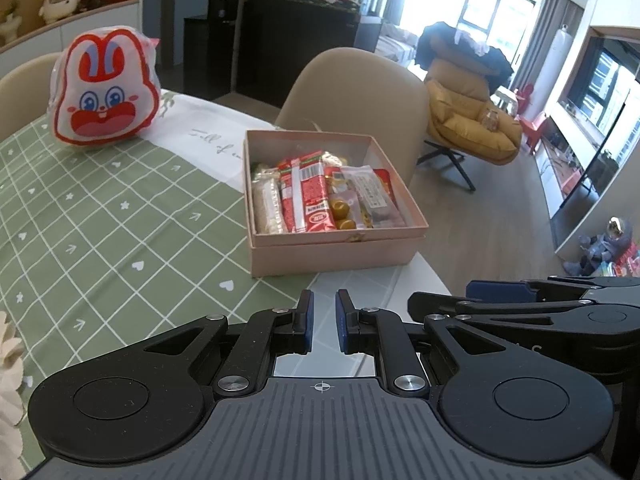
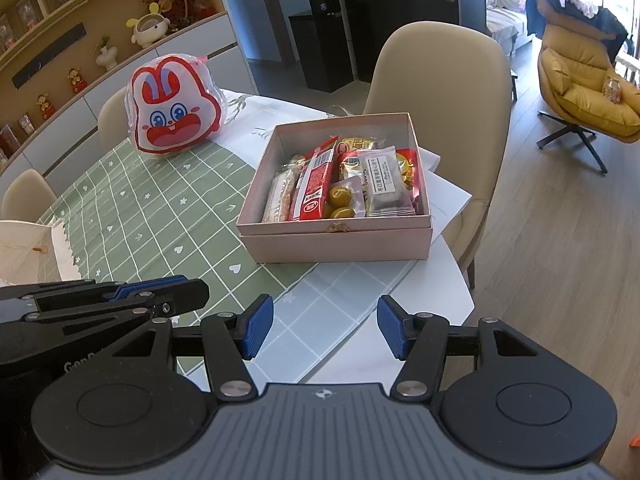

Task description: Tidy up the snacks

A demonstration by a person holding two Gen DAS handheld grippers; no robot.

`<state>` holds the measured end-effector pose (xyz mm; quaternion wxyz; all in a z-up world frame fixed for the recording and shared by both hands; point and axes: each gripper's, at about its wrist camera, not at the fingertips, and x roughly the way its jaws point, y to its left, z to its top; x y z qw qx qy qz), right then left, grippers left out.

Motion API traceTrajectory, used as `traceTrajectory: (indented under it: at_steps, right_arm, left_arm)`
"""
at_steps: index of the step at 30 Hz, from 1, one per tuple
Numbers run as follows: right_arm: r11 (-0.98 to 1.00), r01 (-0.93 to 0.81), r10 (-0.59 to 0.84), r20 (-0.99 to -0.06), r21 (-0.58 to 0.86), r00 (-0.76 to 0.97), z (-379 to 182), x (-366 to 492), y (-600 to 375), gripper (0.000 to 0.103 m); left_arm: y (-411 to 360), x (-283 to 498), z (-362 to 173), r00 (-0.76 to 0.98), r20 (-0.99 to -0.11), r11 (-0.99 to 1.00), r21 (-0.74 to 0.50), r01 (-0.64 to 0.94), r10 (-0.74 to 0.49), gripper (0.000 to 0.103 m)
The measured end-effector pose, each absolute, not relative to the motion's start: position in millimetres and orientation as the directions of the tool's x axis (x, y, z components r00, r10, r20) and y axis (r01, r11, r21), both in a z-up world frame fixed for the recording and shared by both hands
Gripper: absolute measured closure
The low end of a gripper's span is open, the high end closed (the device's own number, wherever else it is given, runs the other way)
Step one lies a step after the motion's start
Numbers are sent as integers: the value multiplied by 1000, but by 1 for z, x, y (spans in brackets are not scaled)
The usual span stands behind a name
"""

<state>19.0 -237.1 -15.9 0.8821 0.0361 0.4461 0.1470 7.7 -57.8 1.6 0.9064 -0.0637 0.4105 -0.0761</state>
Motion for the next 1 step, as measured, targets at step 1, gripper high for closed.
traceTrajectory:
  at_steps: [1]
  right_arm:
    - [955, -231, 286, -778, 185, 559, -17, 21, -236, 45]
  left_arm:
    - [-56, 8, 0, 649, -740, 982, -177, 63, -175, 87]
